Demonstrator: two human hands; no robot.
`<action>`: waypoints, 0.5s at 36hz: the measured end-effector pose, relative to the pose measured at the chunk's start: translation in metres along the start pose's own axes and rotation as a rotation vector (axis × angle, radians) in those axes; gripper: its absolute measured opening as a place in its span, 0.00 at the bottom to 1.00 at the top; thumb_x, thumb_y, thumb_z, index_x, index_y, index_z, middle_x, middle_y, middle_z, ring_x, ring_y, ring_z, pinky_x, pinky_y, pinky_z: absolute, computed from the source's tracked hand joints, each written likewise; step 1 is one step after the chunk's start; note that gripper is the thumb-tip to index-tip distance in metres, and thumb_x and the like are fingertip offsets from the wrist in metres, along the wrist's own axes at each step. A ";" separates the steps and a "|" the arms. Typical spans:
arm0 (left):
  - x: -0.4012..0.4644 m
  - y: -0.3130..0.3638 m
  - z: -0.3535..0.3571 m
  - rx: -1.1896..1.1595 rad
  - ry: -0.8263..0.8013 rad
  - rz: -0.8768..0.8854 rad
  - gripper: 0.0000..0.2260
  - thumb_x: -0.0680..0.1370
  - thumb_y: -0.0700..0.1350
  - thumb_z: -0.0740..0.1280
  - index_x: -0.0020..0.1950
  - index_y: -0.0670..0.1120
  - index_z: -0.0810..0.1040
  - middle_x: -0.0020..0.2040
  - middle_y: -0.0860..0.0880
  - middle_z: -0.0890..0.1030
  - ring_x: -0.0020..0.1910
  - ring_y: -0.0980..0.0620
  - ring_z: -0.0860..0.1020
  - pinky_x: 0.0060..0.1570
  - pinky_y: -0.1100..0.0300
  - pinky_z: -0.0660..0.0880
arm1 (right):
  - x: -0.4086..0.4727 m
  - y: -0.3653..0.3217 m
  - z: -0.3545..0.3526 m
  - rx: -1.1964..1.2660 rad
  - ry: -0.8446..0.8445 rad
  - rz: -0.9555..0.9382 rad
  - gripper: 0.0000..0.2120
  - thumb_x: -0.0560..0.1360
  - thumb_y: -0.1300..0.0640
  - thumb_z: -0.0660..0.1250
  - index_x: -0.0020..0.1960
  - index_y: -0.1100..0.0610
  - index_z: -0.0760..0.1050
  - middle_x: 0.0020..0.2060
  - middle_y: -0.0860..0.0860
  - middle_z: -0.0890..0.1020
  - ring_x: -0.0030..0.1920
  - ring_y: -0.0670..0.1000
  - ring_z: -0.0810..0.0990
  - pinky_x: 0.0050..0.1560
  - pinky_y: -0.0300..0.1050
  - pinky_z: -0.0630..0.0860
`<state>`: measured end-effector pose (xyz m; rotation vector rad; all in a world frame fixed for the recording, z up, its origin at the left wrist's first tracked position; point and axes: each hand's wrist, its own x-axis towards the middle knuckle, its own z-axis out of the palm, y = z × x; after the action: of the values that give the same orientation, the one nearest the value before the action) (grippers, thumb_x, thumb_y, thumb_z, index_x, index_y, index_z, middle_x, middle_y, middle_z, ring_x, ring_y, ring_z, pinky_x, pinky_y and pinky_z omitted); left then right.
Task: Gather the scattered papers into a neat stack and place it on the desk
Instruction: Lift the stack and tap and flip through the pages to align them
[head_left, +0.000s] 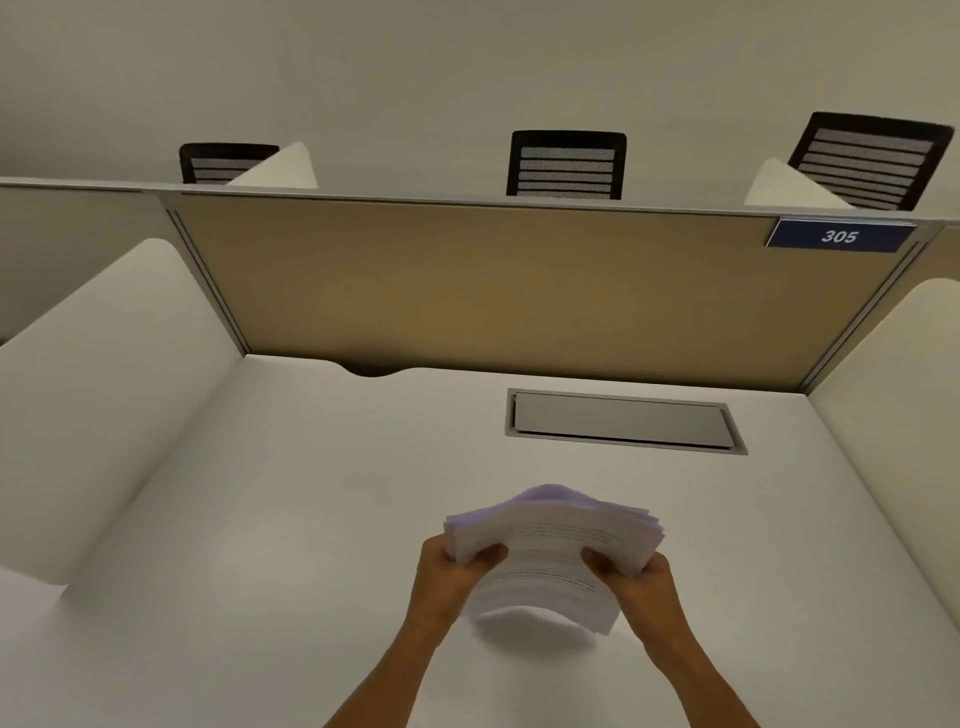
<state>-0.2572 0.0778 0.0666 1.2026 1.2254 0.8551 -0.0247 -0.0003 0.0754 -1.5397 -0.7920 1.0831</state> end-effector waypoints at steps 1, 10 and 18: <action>-0.002 -0.003 -0.002 -0.011 0.004 0.002 0.18 0.62 0.57 0.79 0.50 0.56 0.86 0.43 0.51 0.88 0.44 0.51 0.86 0.44 0.54 0.84 | -0.001 0.001 -0.003 0.005 0.008 -0.002 0.11 0.66 0.51 0.77 0.47 0.42 0.85 0.42 0.48 0.88 0.42 0.47 0.86 0.36 0.35 0.81; -0.014 -0.007 -0.002 0.010 -0.104 -0.059 0.15 0.71 0.43 0.76 0.51 0.62 0.84 0.49 0.53 0.87 0.49 0.55 0.84 0.45 0.63 0.81 | -0.007 0.023 -0.008 -0.005 0.019 0.073 0.12 0.70 0.59 0.78 0.52 0.49 0.84 0.45 0.46 0.88 0.44 0.44 0.86 0.37 0.32 0.81; -0.009 0.000 0.009 0.009 -0.065 -0.024 0.12 0.71 0.46 0.77 0.51 0.60 0.84 0.46 0.52 0.87 0.47 0.54 0.85 0.42 0.62 0.82 | -0.008 0.013 -0.006 -0.002 0.031 0.040 0.07 0.74 0.58 0.75 0.51 0.50 0.85 0.44 0.49 0.89 0.43 0.48 0.87 0.37 0.35 0.81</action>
<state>-0.2501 0.0672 0.0675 1.2116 1.1899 0.7875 -0.0231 -0.0125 0.0646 -1.5761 -0.7446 1.0855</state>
